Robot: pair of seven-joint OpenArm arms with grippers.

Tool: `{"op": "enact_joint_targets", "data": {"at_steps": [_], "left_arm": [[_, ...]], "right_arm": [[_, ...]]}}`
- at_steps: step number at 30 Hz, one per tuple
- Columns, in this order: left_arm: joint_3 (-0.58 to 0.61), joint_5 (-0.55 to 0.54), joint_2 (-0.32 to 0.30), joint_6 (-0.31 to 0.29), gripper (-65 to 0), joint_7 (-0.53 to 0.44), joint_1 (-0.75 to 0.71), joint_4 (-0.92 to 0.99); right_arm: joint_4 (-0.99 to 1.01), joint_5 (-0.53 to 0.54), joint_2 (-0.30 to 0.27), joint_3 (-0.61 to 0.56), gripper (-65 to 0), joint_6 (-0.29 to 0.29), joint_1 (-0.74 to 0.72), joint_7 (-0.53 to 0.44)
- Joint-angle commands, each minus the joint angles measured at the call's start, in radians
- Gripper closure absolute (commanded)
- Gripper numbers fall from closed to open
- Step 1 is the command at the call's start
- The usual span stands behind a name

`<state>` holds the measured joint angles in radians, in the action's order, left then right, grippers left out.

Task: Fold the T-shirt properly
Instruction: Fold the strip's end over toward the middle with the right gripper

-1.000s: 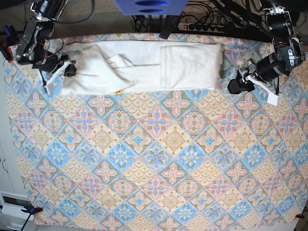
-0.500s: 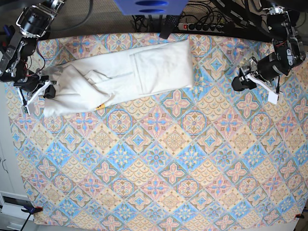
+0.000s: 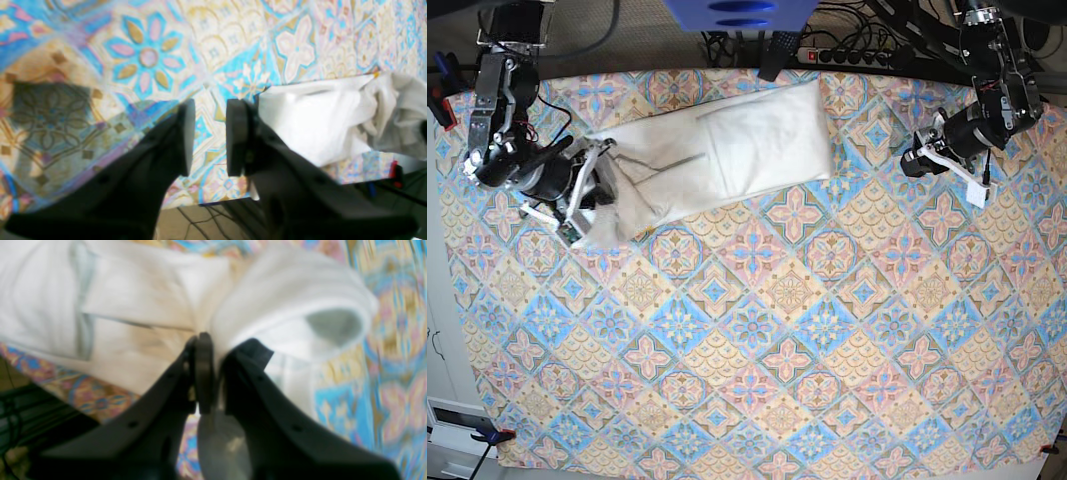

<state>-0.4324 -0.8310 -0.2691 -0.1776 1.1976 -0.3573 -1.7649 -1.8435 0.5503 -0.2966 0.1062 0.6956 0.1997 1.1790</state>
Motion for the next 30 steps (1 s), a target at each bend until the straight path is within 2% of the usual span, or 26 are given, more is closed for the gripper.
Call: {"op": "enact_joint_targets", "data": {"at_steps": [1, 14, 21, 24, 27, 30], "left_arm": [[-0.007, -0.009, -0.019, -0.003, -16.3, -0.009, 0.004, -0.014], [-0.006, -0.009, -0.005, -0.003, -16.3, -0.011, 0.004, 0.092], [-0.006, -0.009, -0.005, -0.003, -16.3, -0.012, 0.007, 0.109], [0.0, -0.009, -0.005, -0.003, -16.3, -0.012, 0.005, 0.109], [0.057, -0.004, -0.006, -0.003, -16.3, -0.017, 0.005, 0.109], [0.134, 0.023, -0.006, -0.003, -16.3, -0.078, 0.004, 0.11]], "right_arm": [[-0.034, 0.012, -0.01, -0.023, -1.3, 0.003, -0.004, -0.017], [-0.103, 0.009, -0.008, -0.376, -1.4, 0.003, -0.018, -0.021], [-0.103, 0.007, 0.0, -0.561, -1.5, 0.003, -0.11, -0.018], [-0.097, -0.043, 0.035, -0.621, -1.5, 0.003, -0.147, -0.015], [-0.089, -0.103, 0.049, -0.71, -1.5, 0.003, -0.187, -0.015], [-0.075, -0.138, 0.049, -0.759, -1.5, 0.003, -0.228, -0.015]]}}
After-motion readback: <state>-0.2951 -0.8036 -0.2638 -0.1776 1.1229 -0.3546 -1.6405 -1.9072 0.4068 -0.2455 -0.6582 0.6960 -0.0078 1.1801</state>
